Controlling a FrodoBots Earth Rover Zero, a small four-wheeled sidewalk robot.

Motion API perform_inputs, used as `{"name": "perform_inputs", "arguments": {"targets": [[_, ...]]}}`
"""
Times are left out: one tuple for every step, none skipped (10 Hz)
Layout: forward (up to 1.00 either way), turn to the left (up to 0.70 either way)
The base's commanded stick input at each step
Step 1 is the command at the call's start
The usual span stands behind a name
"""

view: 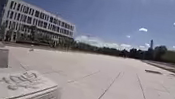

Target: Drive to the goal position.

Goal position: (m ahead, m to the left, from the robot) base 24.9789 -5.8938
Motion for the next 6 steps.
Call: {"name": "perform_inputs", "arguments": {"targets": [[0.06, 0.00], [0.05, 0.00], [0.06, 0.00], [0.06, 0.00], [0.06, 0.00], [0.06, 0.00]]}}
